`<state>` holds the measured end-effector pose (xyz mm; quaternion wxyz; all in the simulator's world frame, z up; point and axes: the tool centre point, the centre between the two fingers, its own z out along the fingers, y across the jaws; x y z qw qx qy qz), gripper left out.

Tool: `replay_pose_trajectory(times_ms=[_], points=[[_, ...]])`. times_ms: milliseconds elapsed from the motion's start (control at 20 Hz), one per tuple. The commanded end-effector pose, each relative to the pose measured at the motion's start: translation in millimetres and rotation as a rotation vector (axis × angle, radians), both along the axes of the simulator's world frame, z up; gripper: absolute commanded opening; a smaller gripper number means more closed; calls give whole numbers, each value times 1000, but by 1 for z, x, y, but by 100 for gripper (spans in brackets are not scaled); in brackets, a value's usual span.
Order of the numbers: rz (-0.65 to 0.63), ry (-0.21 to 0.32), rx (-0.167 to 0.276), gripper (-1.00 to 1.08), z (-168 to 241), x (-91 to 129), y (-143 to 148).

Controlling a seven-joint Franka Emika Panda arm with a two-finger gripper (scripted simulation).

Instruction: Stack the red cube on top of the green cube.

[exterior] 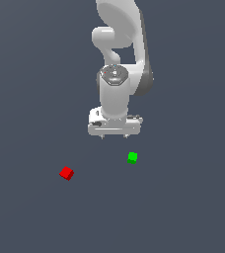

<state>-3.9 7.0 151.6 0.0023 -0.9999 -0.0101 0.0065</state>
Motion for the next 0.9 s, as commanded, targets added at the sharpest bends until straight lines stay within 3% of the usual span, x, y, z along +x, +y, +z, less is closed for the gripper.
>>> replay_pose_trajectory(times_ms=[0,450,850], points=[[0,0,0,100,0,0,0],[-41,-1,-1,100,-8,13,-16],[-143,-4,-4,100,-26,44,-58]])
